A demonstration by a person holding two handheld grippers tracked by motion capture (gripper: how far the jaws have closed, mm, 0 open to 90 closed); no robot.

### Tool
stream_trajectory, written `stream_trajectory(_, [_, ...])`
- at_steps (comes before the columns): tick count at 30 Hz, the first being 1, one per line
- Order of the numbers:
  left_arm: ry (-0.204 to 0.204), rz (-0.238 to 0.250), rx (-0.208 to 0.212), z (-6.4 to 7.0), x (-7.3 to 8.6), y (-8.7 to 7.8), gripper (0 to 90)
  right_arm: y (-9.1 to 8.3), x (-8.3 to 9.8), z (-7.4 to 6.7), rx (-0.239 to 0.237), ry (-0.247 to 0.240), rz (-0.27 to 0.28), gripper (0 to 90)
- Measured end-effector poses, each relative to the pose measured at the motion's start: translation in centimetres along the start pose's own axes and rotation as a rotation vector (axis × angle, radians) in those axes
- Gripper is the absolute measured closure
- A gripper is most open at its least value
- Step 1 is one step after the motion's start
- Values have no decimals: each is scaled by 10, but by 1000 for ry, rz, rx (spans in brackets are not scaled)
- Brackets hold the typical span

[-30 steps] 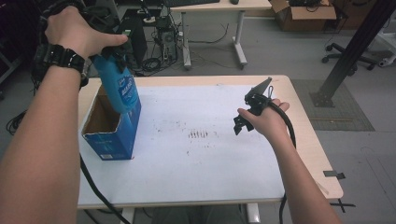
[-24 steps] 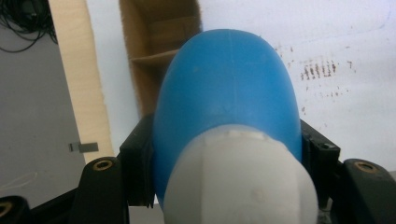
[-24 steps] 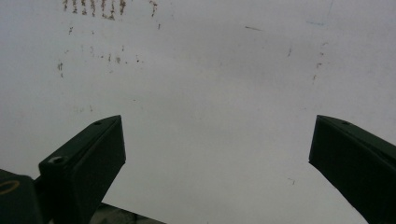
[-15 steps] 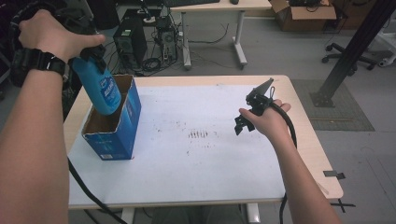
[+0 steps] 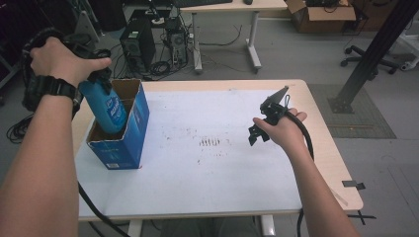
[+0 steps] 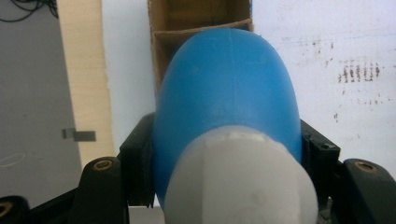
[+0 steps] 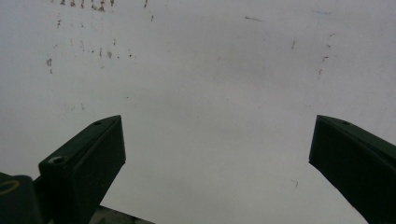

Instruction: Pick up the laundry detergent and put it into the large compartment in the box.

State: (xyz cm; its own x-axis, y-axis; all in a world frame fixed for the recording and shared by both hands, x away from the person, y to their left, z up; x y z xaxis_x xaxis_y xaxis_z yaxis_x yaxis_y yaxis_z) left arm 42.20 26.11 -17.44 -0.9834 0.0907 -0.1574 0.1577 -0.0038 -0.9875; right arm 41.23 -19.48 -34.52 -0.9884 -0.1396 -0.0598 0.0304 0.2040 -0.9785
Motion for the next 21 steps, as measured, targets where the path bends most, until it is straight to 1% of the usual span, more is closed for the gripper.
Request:
stream_trajectory(1, [-3,0,3,-1,0,6,374,1,0,0,2,-2,-1,39])
stream_trajectory(3, [-1,-15,4,-3,1,15,375,2,0,-1,2,-4,-2,39])
stream_trajectory(5, [-6,-15,-2,-4,2,23,375,4,0,-2,7,-9,-4,39])
stream_trajectory(9, [-5,-34,-8,-6,5,38,374,7,-1,-4,10,-10,-10,39])
stream_trajectory(14, [-14,-48,6,-8,8,58,374,12,-1,-7,11,-17,-16,39])
stream_trajectory(21, [-10,-73,8,-7,11,79,374,16,0,-9,12,-18,-20,39])
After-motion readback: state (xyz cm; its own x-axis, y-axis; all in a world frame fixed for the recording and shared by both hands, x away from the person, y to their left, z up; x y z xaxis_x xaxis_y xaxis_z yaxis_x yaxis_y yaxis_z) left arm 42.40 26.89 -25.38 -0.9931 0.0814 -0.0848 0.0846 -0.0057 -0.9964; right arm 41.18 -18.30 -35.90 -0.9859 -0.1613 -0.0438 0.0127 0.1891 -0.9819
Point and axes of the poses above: each handheld gripper's, and its own axes: y roughly forward along the jaws, x roughly out of its underside, z roughly to its right, the point moved 2 cm from there along y, roughly forward along the jaws, and after that the axes turned 4 degrees about y, right-handed, at the moved point
